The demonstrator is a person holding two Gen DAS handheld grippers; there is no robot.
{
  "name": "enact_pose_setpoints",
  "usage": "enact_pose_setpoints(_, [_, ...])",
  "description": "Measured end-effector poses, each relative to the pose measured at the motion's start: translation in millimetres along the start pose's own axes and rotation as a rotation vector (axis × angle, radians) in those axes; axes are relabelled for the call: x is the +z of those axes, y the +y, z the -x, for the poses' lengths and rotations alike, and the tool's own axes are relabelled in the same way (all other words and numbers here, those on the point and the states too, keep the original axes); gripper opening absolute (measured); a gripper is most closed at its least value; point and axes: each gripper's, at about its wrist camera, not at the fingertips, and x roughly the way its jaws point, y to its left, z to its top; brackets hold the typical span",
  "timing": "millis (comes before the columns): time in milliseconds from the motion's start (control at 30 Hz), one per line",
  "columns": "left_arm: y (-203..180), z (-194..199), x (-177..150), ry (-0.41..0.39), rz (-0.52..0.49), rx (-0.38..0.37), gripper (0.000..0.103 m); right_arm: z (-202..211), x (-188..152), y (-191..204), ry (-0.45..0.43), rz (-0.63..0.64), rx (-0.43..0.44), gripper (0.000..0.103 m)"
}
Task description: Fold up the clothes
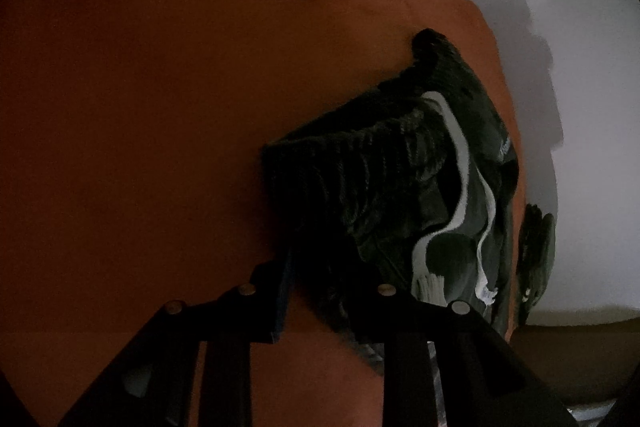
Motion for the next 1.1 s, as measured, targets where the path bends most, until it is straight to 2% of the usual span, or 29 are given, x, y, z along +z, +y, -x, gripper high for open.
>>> enact_pose_setpoints(167, [-1, -10, 2, -0.002, 0.028, 0.012, 0.025, -21, 21, 32, 0.01, 0.153, -0.143, 0.069])
enact_pose_setpoints(200, [-4, -11, 2, -0.009, 0.02, 0.021, 0.025, -25, 22, 38, 0.006, 0.188, -0.186, 0.06])
enact_pose_setpoints(233, [-6, -10, 1, -0.023, 0.004, 0.034, 0.023, -29, 23, 44, 0.001, 0.222, -0.228, 0.033])
enact_pose_setpoints(267, [-9, -9, 0, -0.038, -0.012, 0.05, 0.021, -33, 24, 50, -0.004, 0.253, -0.269, 0.022])
enact_pose_setpoints(300, [-11, -6, -2, -0.057, -0.026, 0.072, 0.019, -25, 23, 50, -0.03, 0.219, -0.248, 0.007])
enact_pose_setpoints(367, [-18, 2, -8, -0.1, -0.036, 0.105, 0.018, -11, 21, 49, -0.081, 0.149, -0.206, 0.006])
enact_pose_setpoints(467, [-31, 23, -19, -0.152, -0.038, 0.094, 0.017, 28, -1, 44, -0.152, 0.046, -0.175, 0.005])
enact_pose_setpoints(567, [-39, 43, -21, -0.165, -0.077, 0.034, 0.016, 49, -15, 35, -0.171, 0.092, -0.17, 0.005])
enact_pose_setpoints(633, [-31, 37, -14, -0.146, -0.079, 0.037, 0.016, 62, -24, 28, -0.182, 0.121, -0.167, 0.005])
enact_pose_setpoints(767, [6, 5, 5, -0.05, 0.045, 0.021, 0.016, 40, -6, -17, -0.125, 0.037, -0.131, 0.005])
enact_pose_setpoints(867, [-2, 2, 19, -0.029, 0.012, 0.03, 0.016, 40, -4, -14, -0.122, 0.036, -0.107, 0.005])
enact_pose_setpoints(967, [-17, 17, 25, -0.041, -0.066, 0.029, 0.016, 46, -4, -5, -0.125, 0.051, -0.065, 0.005])
enact_pose_setpoints(1100, [-2, 11, 32, 0.002, -0.007, 0.006, 0.016, 41, -5, -45, -0.058, -0.146, -0.026, 0.005])
